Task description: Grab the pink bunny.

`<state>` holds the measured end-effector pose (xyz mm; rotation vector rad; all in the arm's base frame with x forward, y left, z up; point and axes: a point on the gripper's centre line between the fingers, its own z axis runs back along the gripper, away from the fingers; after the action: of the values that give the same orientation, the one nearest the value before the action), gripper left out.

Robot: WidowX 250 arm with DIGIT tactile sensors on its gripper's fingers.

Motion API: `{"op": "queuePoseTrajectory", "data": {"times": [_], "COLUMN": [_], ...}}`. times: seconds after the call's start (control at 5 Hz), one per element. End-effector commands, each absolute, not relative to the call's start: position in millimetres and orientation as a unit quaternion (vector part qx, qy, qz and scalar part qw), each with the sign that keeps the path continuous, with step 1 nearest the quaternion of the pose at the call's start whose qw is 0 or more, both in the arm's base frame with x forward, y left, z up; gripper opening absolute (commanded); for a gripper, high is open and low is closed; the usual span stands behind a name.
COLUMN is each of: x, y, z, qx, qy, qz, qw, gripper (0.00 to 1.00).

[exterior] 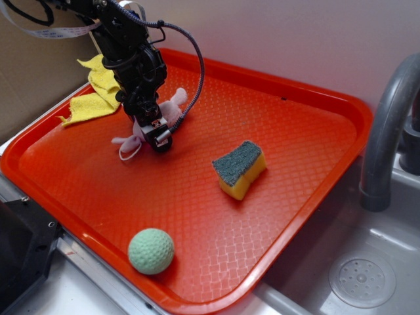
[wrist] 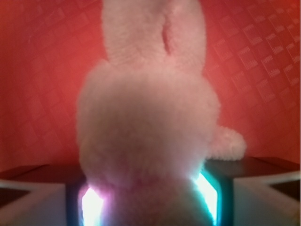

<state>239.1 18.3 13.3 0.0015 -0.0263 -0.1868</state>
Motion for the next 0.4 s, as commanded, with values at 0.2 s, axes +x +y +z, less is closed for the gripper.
{"op": "queuePoseTrajectory", "data": {"times": [0.2], "x": [232.6], "y": [2.4], "z": [154.0], "qx": [0.011], "qy": [0.020], "qz": [-0.008], "qw": [1.000], "gripper": [0.00]}}
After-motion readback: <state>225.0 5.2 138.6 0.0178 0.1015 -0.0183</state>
